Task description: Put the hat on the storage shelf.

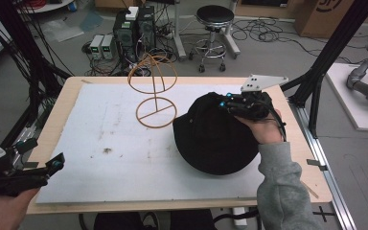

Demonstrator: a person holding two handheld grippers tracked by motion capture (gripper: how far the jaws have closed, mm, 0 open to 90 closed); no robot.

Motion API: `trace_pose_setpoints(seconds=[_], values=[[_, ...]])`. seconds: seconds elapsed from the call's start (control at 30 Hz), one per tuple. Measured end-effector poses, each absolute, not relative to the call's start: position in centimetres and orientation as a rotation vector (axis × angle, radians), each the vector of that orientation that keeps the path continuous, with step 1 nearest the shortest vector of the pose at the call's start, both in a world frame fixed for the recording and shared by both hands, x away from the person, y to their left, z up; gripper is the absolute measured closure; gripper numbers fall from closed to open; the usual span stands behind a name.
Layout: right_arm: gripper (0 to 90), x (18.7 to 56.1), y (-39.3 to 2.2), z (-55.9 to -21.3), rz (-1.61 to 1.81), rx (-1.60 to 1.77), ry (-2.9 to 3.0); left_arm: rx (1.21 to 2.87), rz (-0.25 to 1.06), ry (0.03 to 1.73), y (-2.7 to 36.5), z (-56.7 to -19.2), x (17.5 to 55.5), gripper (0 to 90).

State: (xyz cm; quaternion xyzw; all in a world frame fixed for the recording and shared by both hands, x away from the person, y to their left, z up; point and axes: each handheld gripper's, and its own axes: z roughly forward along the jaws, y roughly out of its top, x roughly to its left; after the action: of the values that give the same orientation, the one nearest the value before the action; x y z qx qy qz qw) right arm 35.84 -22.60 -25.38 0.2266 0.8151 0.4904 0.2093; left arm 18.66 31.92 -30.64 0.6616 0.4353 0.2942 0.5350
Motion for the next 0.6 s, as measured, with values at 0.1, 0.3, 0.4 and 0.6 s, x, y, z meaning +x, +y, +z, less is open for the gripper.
trace_pose_setpoints(seconds=[0.1,0.3,0.4,0.6], values=[[83.8,35.8,-22.4,-24.2,1.373,0.623,2.264,1.575,0.699,1.038,31.9,-30.7,18.7,2.4],[84.0,35.9,-22.1,-21.8,1.376,0.621,2.245,1.572,0.691,1.046,32.1,-30.9,18.8,2.4],[84.0,36.0,-22.1,-20.5,1.385,0.610,2.235,1.572,0.689,1.044,32.1,-30.9,18.8,2.4],[84.0,36.2,-21.7,-17.6,1.388,0.593,2.223,1.574,0.687,1.053,32.3,-30.9,18.7,2.4]])
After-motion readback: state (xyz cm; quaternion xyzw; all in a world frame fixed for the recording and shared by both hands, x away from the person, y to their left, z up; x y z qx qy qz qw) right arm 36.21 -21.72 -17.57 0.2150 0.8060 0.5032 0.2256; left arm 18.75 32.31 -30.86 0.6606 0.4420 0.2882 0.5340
